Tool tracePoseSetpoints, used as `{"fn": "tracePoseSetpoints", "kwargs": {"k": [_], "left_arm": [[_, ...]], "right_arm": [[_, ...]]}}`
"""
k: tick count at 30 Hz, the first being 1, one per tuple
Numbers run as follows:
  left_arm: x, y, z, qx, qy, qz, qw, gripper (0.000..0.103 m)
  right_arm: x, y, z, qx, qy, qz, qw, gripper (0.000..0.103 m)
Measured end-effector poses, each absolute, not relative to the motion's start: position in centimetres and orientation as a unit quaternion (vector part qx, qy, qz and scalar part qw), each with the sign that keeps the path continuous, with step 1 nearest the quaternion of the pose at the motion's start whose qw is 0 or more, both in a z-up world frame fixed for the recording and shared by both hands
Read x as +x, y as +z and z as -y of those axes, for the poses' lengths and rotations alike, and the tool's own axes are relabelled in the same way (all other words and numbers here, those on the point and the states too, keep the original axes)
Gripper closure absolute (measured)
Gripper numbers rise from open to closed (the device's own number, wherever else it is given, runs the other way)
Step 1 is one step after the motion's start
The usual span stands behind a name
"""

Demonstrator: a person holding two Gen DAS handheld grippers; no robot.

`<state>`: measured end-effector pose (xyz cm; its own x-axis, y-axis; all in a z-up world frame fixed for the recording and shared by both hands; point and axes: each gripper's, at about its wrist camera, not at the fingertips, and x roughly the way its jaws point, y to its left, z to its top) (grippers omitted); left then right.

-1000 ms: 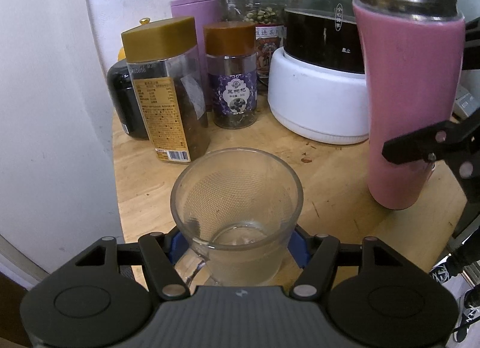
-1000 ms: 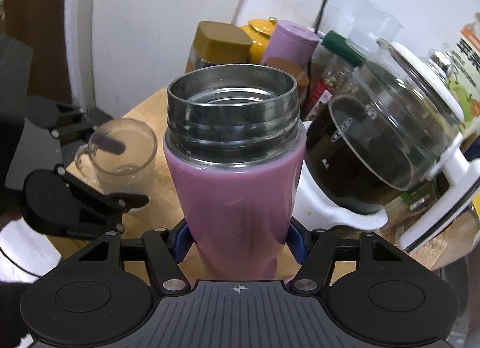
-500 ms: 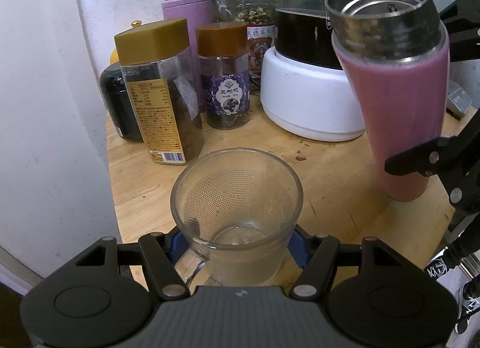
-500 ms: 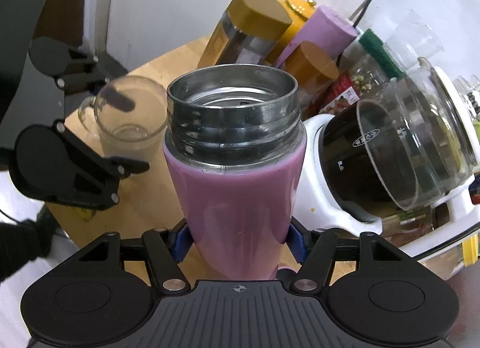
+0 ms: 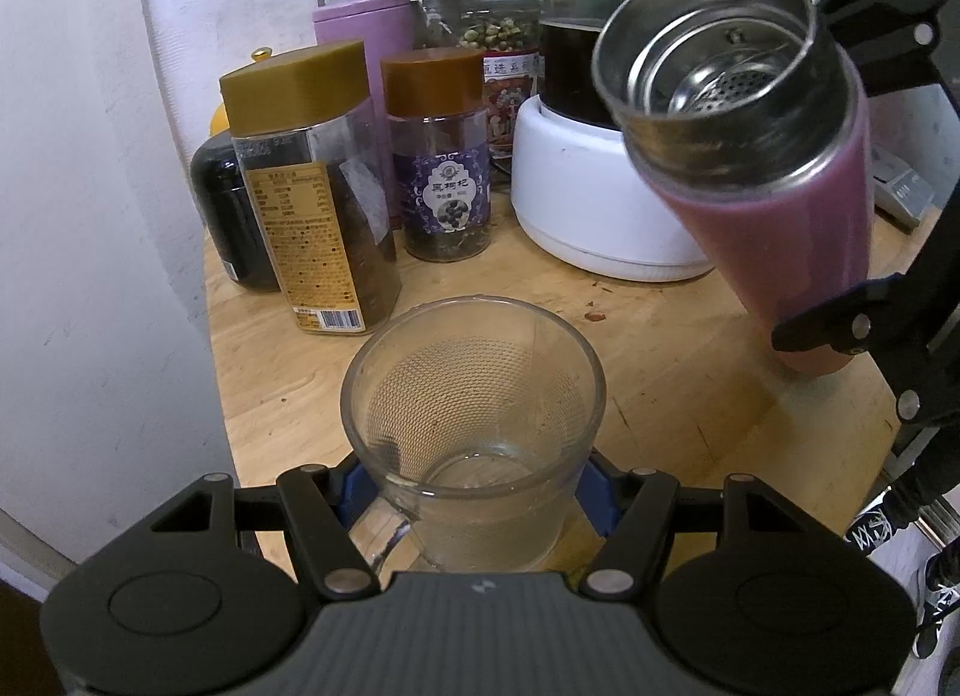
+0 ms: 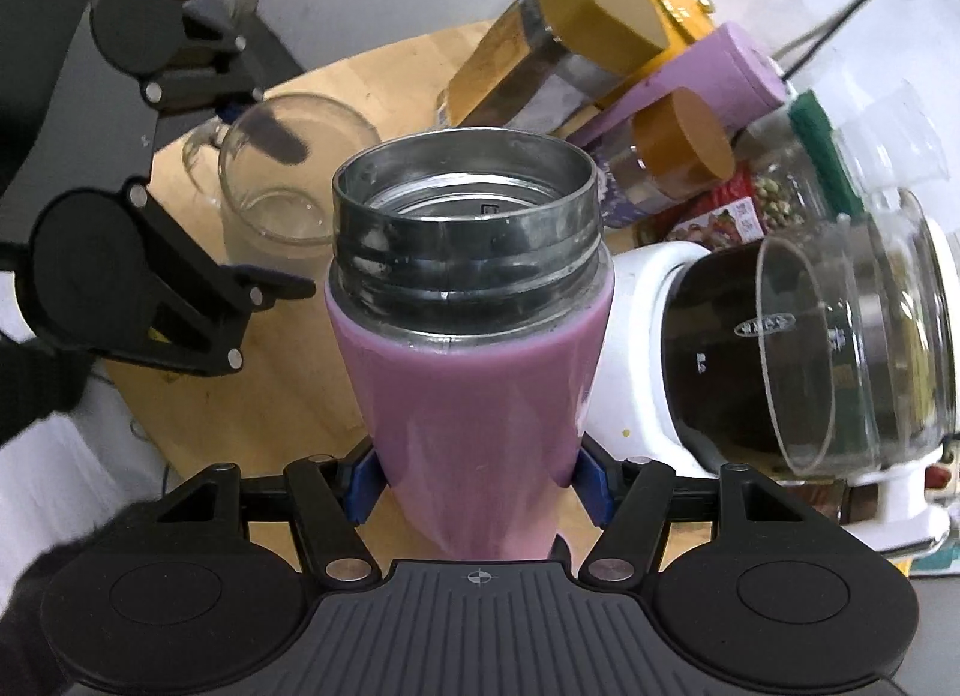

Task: Unscrew bottle cap and pour
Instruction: 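Tilt the pink bottle with the right gripper over the glass mug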

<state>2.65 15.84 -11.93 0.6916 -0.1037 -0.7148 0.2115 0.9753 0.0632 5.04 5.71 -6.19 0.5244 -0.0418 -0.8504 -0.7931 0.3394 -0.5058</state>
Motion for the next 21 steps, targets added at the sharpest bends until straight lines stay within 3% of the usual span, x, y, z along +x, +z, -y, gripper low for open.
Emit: {"fn": "tracePoseSetpoints", "kwargs": {"k": [21], "left_arm": [[2.5,-12.1,-15.8,0.071,-0.089,-0.379,0.918,0.035]], "right_arm": [[4.8,-7.7,-8.3,-0.606,0.268,-0.42,0.619,0.04]]}}
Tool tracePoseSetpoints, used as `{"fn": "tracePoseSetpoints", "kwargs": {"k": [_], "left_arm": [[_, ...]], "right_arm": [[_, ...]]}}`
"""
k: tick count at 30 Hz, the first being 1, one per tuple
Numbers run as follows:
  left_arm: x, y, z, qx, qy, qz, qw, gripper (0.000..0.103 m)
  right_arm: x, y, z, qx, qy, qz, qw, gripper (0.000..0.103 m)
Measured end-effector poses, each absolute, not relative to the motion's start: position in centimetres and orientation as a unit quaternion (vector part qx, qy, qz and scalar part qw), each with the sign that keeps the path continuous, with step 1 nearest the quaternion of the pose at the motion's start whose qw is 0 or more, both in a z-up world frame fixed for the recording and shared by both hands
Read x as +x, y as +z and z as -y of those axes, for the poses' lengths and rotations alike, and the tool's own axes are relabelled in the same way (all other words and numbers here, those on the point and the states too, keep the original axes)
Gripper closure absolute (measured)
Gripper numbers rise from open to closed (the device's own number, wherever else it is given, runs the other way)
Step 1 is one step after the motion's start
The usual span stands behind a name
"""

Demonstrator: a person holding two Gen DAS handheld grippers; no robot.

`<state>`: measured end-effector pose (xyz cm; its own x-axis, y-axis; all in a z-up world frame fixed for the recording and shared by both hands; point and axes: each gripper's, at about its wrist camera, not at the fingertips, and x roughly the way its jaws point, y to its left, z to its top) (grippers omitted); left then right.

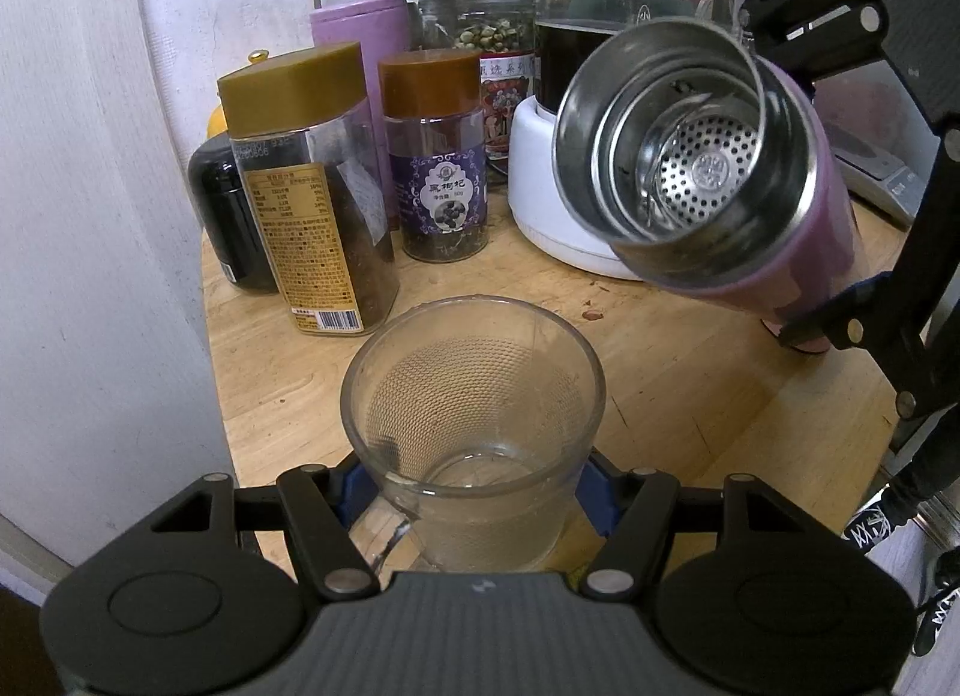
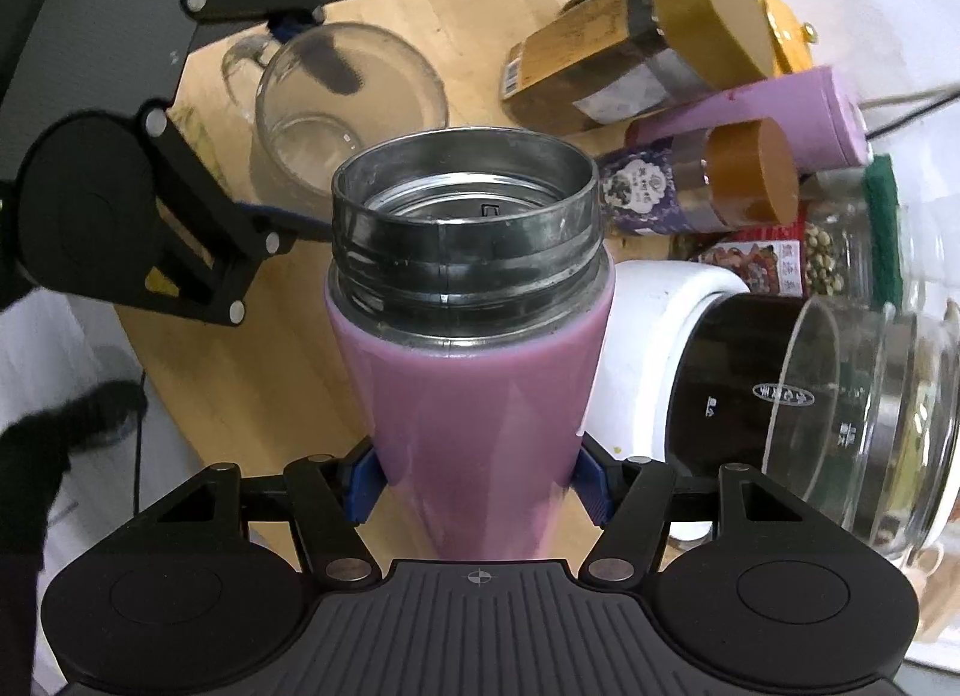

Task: Unscrew bottle cap and pour
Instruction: 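Tilt the pink bottle with the right gripper over the glass mug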

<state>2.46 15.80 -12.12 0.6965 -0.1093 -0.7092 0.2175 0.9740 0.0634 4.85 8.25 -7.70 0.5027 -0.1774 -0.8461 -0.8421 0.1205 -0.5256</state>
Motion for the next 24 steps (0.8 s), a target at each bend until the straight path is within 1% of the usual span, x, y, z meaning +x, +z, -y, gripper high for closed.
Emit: {"fn": "tracePoseSetpoints", "kwargs": {"k": [24], "left_arm": [[1.6,-12.1,-15.9,0.073,-0.095,-0.375,0.919,0.035]], "right_arm": [[4.3,-6.7,-10.9,-0.669,0.27,-0.419,0.552,0.04]]}}
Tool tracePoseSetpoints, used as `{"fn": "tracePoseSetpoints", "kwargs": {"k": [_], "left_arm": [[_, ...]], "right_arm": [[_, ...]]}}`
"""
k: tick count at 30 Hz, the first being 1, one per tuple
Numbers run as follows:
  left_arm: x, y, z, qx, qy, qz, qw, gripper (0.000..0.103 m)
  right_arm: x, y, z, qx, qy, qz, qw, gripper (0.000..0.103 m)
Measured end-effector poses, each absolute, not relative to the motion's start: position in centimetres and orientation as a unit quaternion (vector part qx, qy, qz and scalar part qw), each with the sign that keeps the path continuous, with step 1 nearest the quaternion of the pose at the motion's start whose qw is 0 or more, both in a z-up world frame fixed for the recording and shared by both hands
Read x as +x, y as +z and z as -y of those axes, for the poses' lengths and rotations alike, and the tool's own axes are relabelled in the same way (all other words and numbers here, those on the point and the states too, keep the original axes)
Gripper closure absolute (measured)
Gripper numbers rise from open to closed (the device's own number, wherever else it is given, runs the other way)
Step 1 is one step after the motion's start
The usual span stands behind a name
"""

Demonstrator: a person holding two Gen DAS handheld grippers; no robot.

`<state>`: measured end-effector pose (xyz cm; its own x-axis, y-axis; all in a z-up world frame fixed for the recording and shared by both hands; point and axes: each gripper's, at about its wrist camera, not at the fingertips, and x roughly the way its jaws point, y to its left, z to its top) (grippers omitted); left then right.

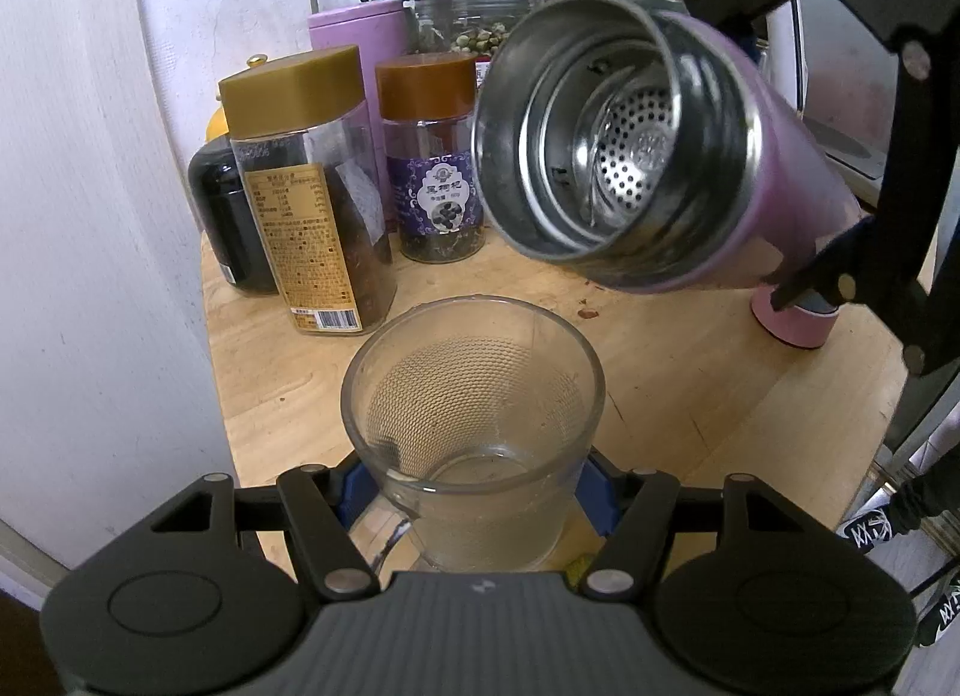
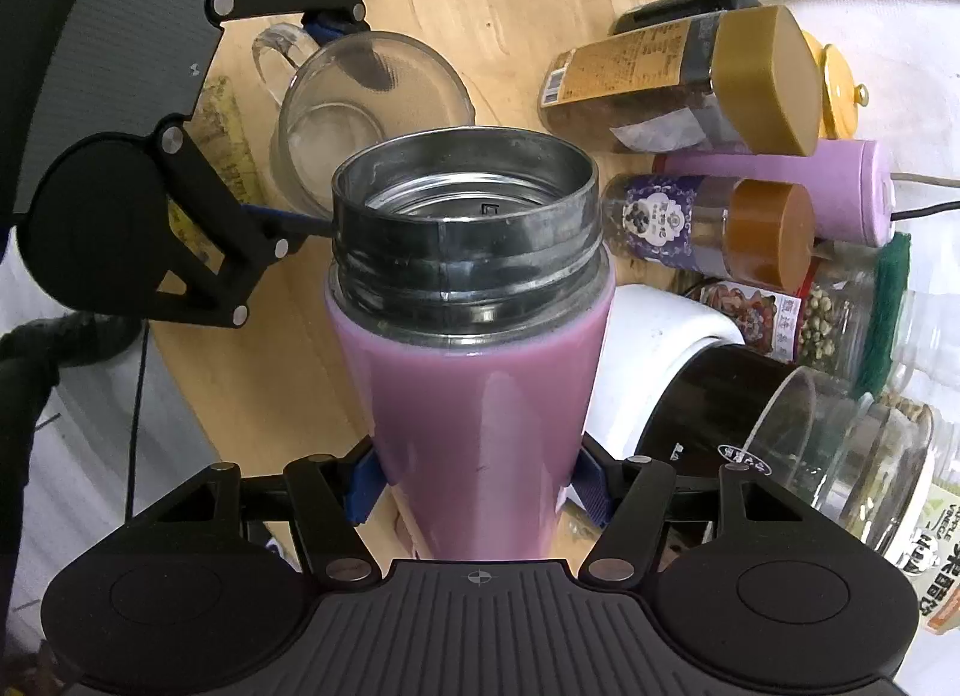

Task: Unscrew bottle cap and pour
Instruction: 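Tilt the pink bottle with the right gripper over the glass mug, then pour liquid from the pink bottle into the mug held by the left gripper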

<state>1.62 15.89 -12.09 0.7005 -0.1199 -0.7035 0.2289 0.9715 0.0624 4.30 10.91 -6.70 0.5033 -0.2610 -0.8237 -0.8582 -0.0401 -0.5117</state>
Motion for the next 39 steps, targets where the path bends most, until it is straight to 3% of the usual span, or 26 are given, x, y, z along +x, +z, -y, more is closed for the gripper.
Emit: {"fn": "tracePoseSetpoints", "kwargs": {"k": [39], "left_arm": [[0.7,-11.7,-14.2,0.091,-0.104,-0.369,0.919,0.035]], "right_arm": [[4.4,-6.5,-11.9,-0.743,0.249,-0.418,0.46,0.04]]}}
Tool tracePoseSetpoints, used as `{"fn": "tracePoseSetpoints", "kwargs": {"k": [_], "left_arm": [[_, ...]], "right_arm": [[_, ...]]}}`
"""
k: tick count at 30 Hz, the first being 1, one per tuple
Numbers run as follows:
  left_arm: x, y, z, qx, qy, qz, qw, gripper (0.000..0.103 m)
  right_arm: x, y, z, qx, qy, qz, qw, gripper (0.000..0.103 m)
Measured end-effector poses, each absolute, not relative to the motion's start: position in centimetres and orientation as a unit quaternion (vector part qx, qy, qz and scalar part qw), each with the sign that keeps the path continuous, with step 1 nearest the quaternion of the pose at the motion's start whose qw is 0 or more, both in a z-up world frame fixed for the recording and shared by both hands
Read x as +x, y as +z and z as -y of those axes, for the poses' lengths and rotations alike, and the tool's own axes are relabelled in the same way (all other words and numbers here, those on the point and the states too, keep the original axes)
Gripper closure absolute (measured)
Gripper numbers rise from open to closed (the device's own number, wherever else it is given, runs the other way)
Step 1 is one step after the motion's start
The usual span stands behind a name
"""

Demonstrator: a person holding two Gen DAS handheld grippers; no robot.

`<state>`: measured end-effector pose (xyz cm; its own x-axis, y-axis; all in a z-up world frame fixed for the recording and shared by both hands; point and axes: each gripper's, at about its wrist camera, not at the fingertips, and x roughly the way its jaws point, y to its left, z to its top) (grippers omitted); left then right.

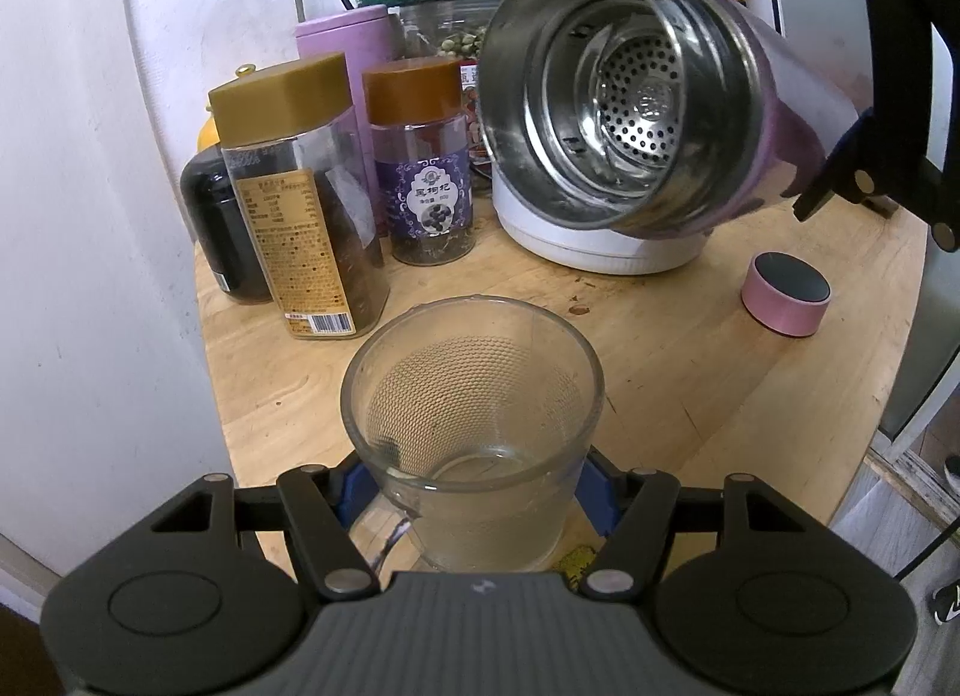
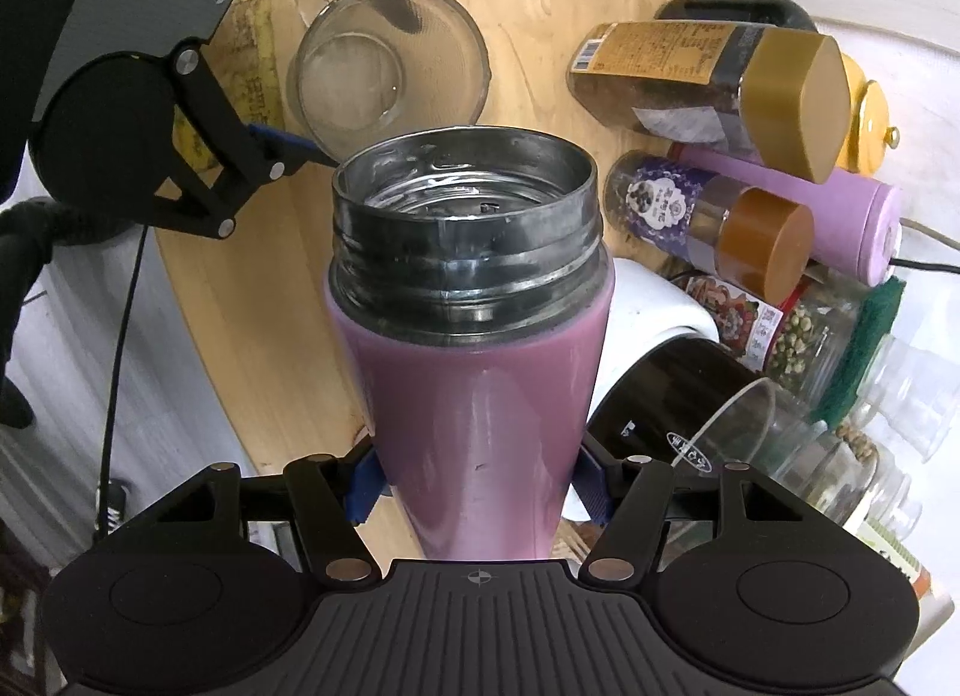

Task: Unscrew bottle cap and pour
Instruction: 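Pour liquid from the pink bottle into the mug held by the left gripper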

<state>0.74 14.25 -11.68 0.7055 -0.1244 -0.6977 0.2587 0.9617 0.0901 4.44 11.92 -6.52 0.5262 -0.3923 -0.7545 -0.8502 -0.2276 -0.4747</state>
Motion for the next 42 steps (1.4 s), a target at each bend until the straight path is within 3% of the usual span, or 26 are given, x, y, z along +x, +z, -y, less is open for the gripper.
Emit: {"fn": "tracePoseSetpoints", "kwargs": {"k": [42], "left_arm": [[1.6,-12.4,-15.9,0.089,-0.113,-0.369,0.918,0.035]], "right_arm": [[5.7,-6.0,-12.2,-0.762,0.241,-0.423,0.427,0.04]]}}
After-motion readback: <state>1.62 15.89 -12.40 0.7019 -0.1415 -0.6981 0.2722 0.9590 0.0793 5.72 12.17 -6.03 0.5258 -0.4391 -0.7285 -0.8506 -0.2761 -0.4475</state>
